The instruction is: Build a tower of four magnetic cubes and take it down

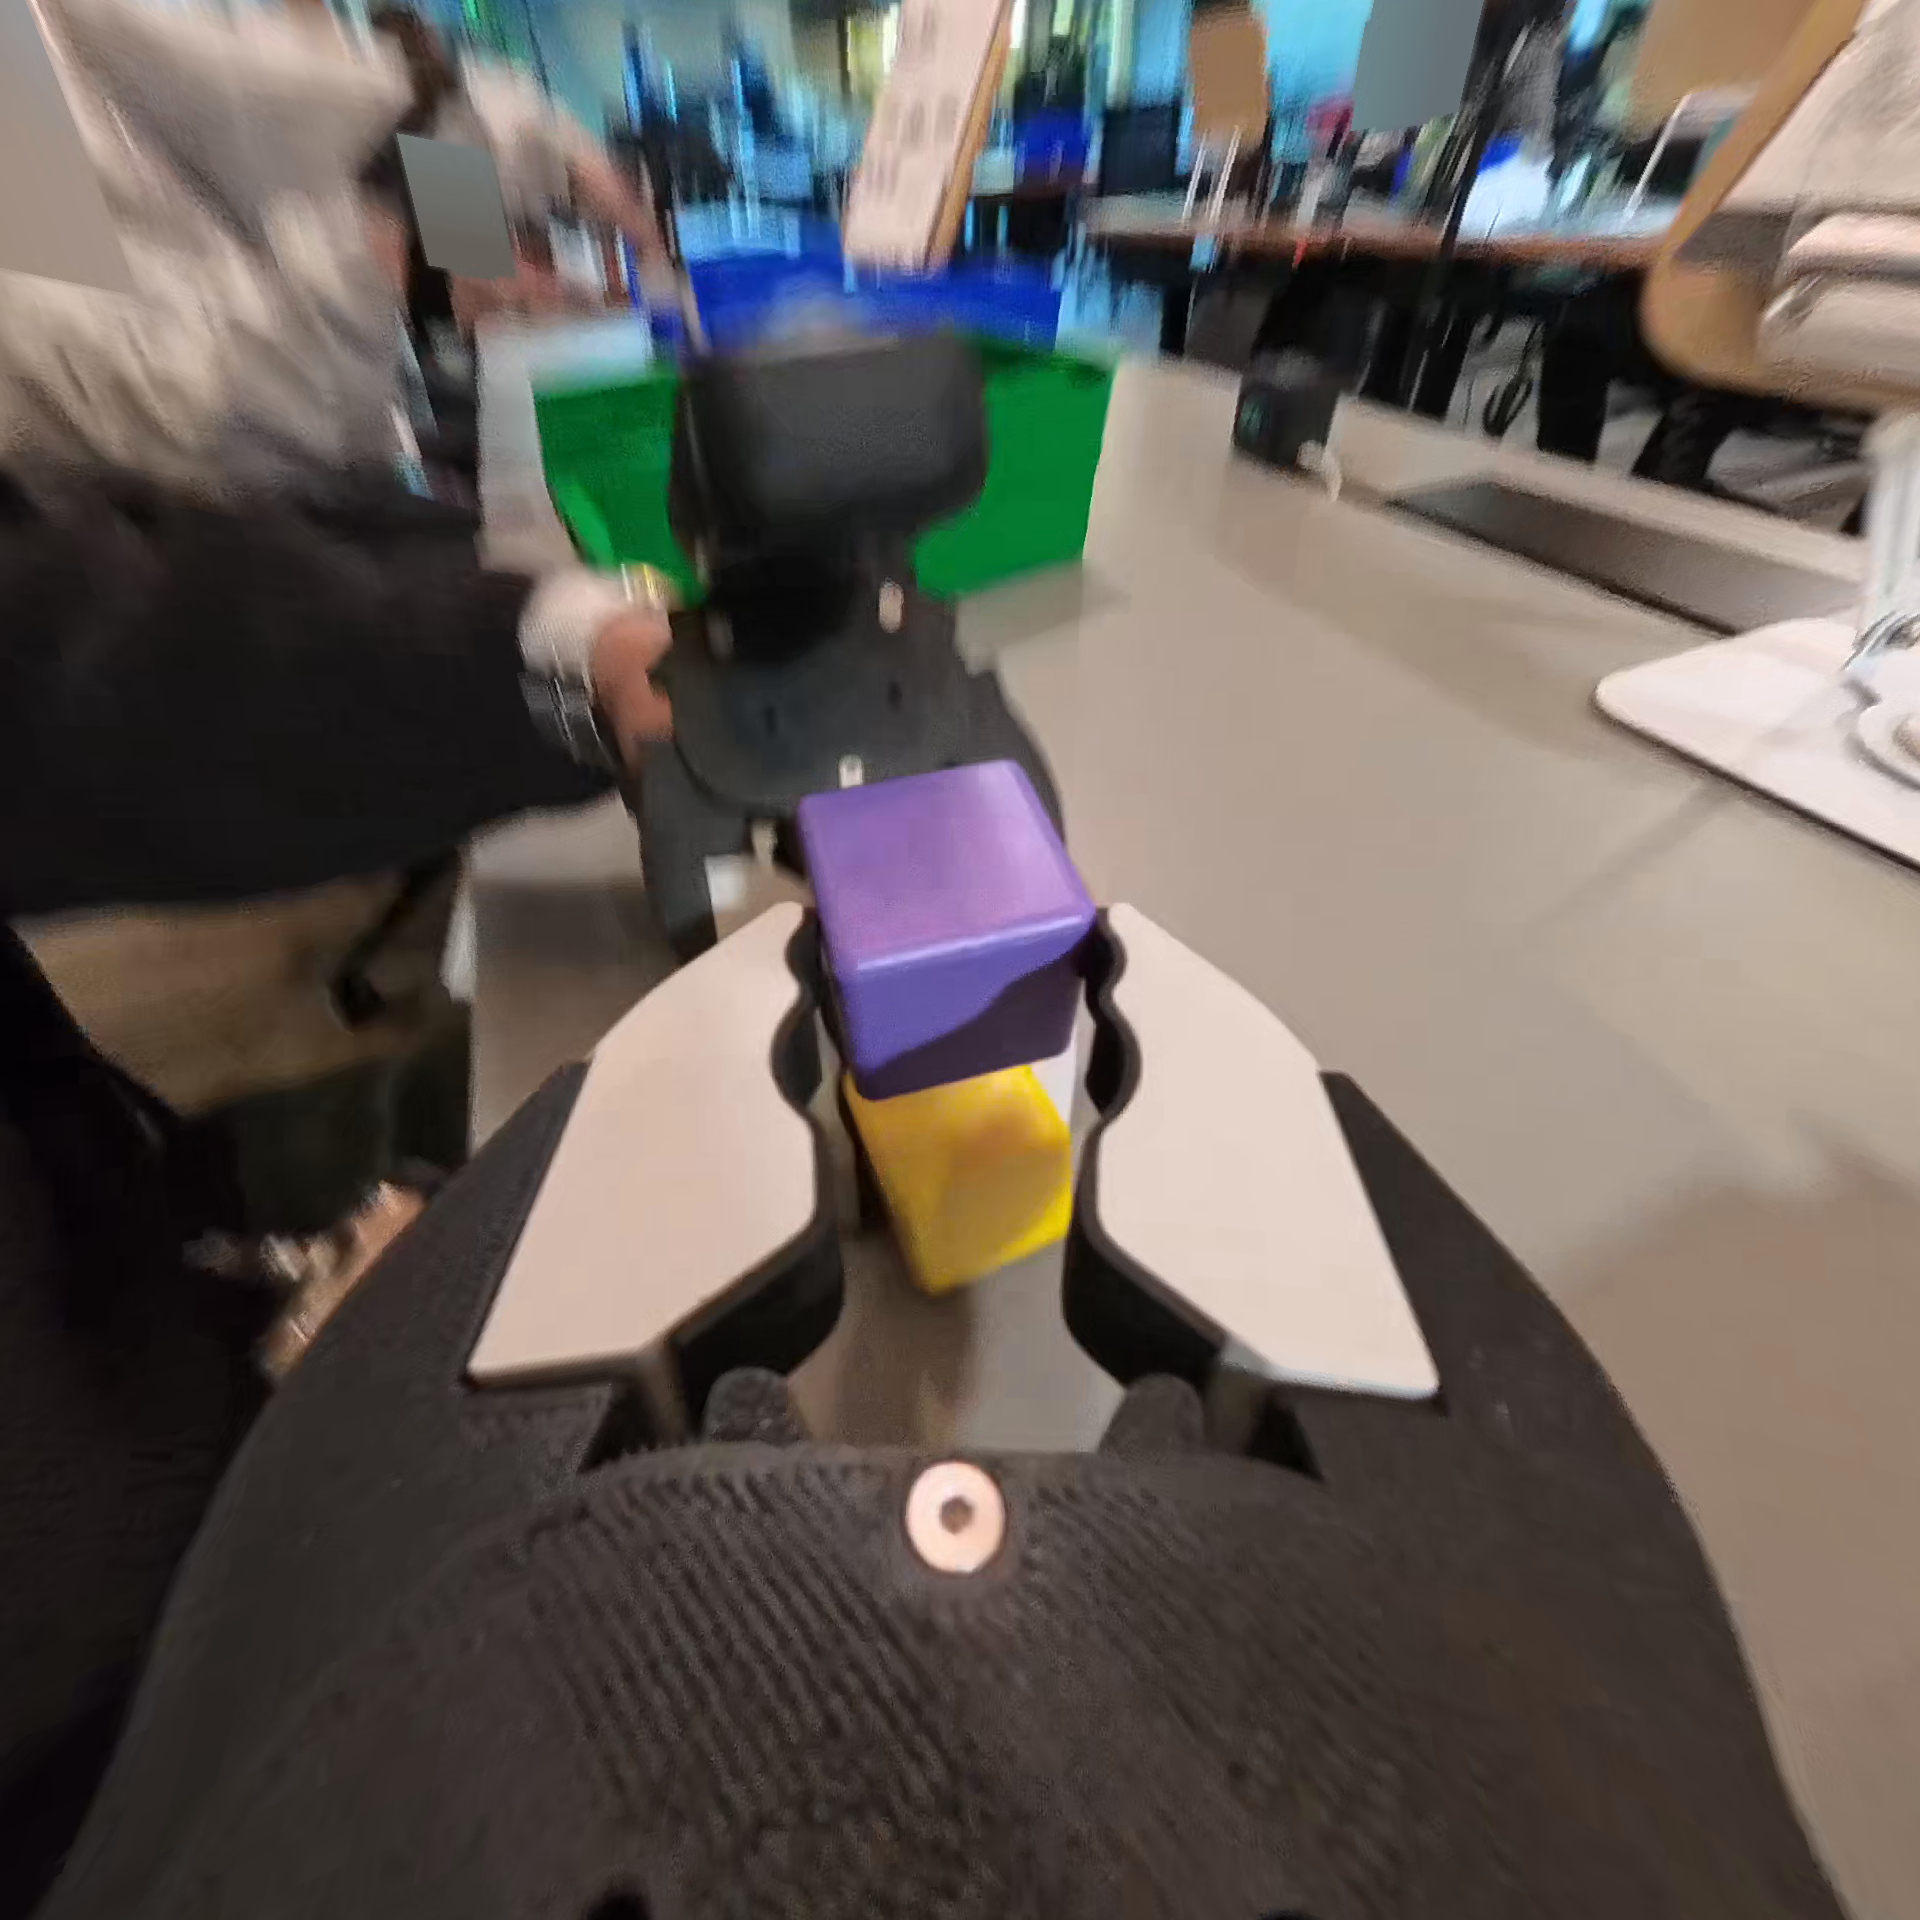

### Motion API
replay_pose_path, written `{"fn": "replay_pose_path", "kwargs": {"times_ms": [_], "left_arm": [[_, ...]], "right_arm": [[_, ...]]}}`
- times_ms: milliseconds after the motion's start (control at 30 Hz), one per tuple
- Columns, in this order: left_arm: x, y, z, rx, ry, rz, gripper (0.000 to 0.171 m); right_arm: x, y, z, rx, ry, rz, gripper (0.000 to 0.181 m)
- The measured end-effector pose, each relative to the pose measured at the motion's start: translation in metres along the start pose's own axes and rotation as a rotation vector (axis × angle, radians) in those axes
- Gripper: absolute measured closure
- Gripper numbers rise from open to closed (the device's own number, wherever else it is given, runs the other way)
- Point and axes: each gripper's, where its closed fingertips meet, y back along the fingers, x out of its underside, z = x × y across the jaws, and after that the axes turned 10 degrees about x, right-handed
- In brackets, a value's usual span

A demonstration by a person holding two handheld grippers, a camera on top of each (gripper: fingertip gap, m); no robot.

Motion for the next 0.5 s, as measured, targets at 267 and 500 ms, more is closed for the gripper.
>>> {"fn": "replay_pose_path", "kwargs": {"times_ms": [267,500], "left_arm": [[0.0,0.0,0.002,-0.001,0.024,-0.002,0.119],[0.0,0.001,0.007,-0.026,0.051,-0.008,0.119]], "right_arm": [[-0.087,0.061,-0.05,0.187,-0.116,-0.211,0.131],[-0.086,0.147,-0.158,0.598,0.119,-0.006,0.131]]}}
